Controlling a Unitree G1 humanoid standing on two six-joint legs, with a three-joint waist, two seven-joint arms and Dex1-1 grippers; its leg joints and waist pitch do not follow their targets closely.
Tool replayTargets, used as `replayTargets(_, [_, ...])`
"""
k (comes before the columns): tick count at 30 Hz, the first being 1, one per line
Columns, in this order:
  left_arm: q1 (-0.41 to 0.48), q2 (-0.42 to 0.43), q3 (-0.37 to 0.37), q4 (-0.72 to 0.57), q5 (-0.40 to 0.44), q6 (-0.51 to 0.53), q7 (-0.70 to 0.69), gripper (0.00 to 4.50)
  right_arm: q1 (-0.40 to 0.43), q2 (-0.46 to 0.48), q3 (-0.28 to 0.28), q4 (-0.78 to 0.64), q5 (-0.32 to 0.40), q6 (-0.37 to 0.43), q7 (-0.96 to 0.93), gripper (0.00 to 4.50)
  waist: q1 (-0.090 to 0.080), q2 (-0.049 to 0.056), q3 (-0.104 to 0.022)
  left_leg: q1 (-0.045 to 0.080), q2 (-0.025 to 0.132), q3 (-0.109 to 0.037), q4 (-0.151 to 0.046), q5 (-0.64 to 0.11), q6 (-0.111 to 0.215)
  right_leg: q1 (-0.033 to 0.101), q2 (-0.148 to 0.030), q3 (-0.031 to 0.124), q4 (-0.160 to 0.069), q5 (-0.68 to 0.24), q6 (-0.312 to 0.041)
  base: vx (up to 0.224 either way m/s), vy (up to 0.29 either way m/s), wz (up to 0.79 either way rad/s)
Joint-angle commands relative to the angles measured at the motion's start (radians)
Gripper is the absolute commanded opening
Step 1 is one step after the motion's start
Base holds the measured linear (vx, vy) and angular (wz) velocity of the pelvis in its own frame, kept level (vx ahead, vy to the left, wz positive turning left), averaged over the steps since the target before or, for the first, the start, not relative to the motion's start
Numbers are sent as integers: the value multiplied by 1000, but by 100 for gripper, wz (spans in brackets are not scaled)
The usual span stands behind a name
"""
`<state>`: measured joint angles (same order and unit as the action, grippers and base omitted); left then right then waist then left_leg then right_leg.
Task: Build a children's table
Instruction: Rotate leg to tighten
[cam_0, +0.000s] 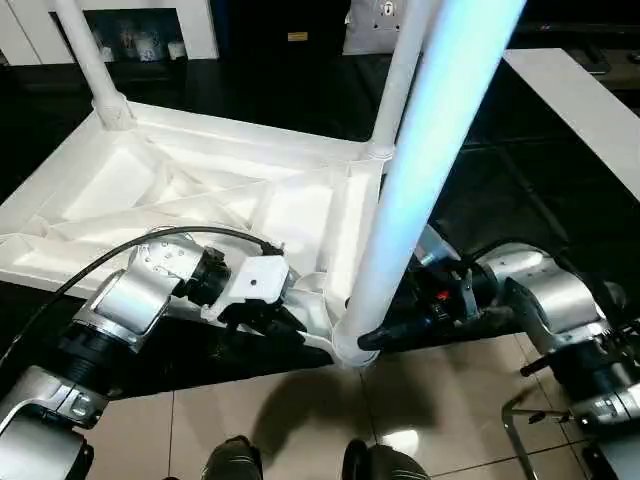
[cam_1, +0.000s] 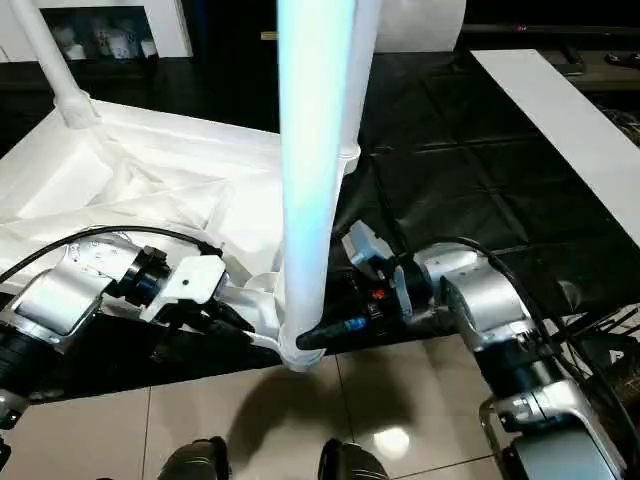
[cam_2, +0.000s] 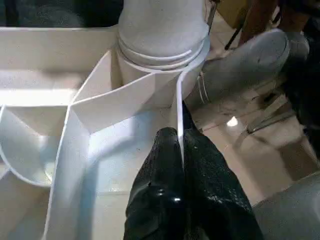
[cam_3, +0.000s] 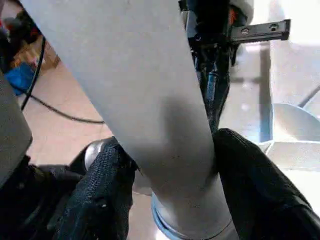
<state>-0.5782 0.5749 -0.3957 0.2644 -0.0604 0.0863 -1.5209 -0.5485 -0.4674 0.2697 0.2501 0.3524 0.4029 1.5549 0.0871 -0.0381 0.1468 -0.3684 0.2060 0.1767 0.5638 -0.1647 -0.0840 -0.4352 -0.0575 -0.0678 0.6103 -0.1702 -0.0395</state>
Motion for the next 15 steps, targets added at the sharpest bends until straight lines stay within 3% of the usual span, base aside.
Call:
replayTargets(1, [14,-47,-9,-16,-7,81,64,0,16,52,-20,-34,11,75,-141,213,-10,3,-64,6,24,-1,-55,-156,58,66,-72,57,-76,-252,-197,0,0,0])
replayTargets(3, [12,-62,4,-18,-13,109,94,0,21,72,-29,-37,-3,80,-198,213,-13,2,-60,8,21,-1,-56,-184,45,63,-74,57,-85,-320,-178,0,0,0])
replayTargets(4, [2,-93,27,-11,-13,148,156,0,24,118,-60,-34,-10,92,-301,213,-15,0,-60,8,17,-4,-57,-199,36,64,-76,56,-93,-389,-155,0,0,0])
replayTargets(6, [-10,-123,45,3,-3,182,224,0,21,166,-94,-24,-16,107,-404,212,-23,0,-57,6,16,-7,-61,-207,22,63,-75,55,-98,-441,-130,0,0,0])
replayTargets(10, [-40,-200,78,25,29,287,384,0,22,254,-123,-24,-68,143,-608,211,-55,-1,-62,-1,13,-9,-60,-185,19,66,-71,54,-92,-382,-131,0,0,0])
replayTargets(11, [-40,-200,78,25,29,287,384,0,22,254,-123,-24,-68,143,-608,210,-57,-1,-61,0,12,-8,-59,-184,21,63,-70,54,-94,-377,-134,0,0,0])
replayTargets(15, [-96,-300,136,73,70,416,596,0,-17,365,-164,21,-146,199,-888,208,-62,2,-62,1,6,-6,-57,-161,23,63,-69,53,-97,-394,-127,0,0,0])
